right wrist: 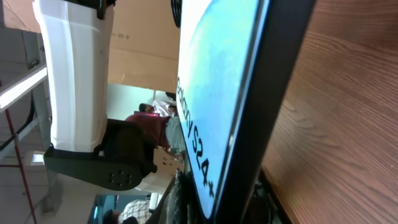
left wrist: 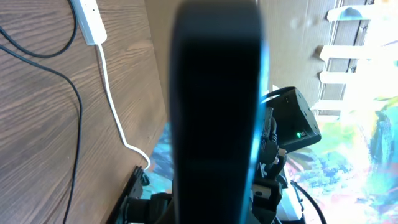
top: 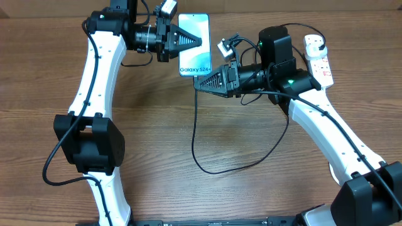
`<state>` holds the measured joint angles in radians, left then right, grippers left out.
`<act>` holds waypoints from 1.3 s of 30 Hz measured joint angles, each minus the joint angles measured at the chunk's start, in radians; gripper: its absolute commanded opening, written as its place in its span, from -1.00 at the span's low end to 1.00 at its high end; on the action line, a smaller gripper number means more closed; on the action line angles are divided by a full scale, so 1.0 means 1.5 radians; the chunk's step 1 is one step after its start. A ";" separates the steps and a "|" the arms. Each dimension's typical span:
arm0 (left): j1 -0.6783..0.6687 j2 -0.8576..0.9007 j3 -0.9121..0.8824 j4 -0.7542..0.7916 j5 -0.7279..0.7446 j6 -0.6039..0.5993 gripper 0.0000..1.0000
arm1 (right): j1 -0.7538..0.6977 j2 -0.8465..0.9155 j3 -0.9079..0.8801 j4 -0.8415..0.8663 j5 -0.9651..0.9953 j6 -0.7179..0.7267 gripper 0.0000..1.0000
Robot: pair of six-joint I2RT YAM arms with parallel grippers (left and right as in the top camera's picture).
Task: Plug charger to phone and switch on socket
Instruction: 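Align the USB-C plug under the phone's port with the right gripper, then push the plug into the phone's port, moving both grippers together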
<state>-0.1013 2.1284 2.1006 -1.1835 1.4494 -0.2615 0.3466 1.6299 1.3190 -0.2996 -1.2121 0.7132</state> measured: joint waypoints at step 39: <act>0.008 0.000 0.000 0.107 -0.185 0.000 -0.92 | -0.032 0.000 0.001 -0.039 0.087 0.007 0.90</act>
<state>-0.0895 2.1288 2.1002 -1.0233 1.1717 -0.2615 0.2993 1.6299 1.3201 -0.3580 -1.0821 0.7231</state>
